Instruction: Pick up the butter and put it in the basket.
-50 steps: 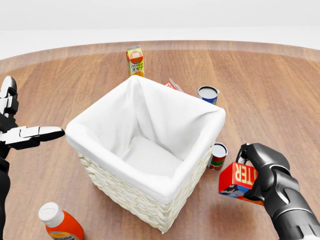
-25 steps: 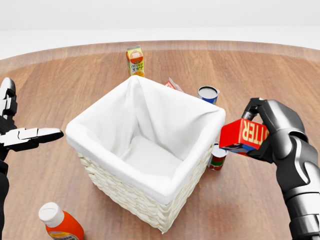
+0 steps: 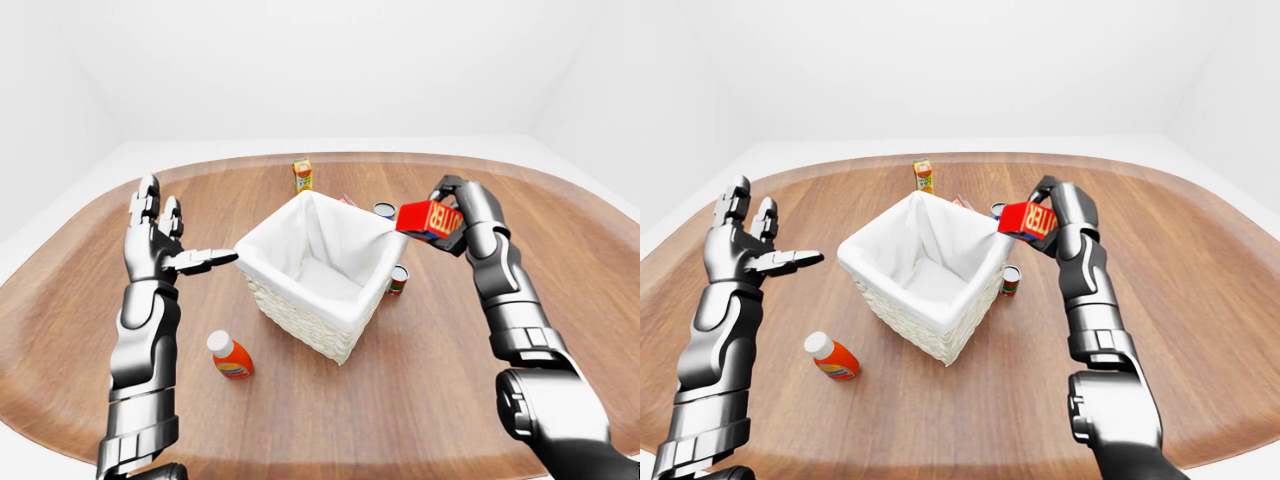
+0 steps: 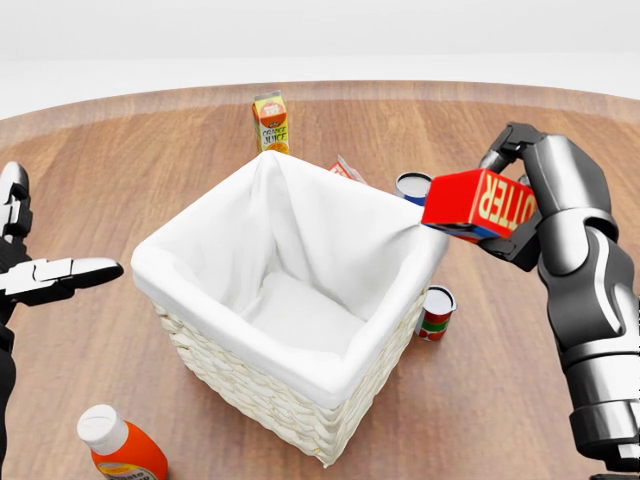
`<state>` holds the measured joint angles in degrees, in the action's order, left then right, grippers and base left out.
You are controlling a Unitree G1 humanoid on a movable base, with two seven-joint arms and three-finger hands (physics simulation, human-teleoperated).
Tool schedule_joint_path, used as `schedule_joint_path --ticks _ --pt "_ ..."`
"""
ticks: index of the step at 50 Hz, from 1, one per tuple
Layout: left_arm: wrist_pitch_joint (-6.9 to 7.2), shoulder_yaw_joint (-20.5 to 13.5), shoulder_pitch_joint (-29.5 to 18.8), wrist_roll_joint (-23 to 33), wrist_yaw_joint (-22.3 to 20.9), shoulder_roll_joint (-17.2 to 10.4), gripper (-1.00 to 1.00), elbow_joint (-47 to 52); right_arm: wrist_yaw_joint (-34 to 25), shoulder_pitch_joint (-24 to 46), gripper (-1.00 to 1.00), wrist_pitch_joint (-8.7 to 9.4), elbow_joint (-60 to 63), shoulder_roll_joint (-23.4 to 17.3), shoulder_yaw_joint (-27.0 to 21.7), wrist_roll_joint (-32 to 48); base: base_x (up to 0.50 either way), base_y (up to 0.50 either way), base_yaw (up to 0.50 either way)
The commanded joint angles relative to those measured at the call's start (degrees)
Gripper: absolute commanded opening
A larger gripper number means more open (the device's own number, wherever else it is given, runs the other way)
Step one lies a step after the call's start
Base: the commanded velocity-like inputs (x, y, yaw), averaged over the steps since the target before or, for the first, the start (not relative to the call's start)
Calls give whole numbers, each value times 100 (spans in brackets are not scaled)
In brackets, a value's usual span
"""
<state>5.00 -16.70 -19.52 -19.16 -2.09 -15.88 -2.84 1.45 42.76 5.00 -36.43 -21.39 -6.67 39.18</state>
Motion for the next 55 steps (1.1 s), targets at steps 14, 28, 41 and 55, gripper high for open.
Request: schedule_joint_path --ticks 14,28,41,55 --pt "0 -62 -9 -101 21 -67 100 -46 507 366 -100 0 926 582 280 7 0 0 0" --pt "0 -80 64 -112 -29 -56 100 -143 741 161 -100 0 1562 1077 495 384 0 0 0" --pt "0 -111 61 -171 -4 -96 100 -55 996 -77 -100 0 1797 1563 715 702 0 0 0" --pt "0 -107 128 -169 -75 -65 100 -287 1671 220 -100 0 1187 1913 719 249 0 0 0"
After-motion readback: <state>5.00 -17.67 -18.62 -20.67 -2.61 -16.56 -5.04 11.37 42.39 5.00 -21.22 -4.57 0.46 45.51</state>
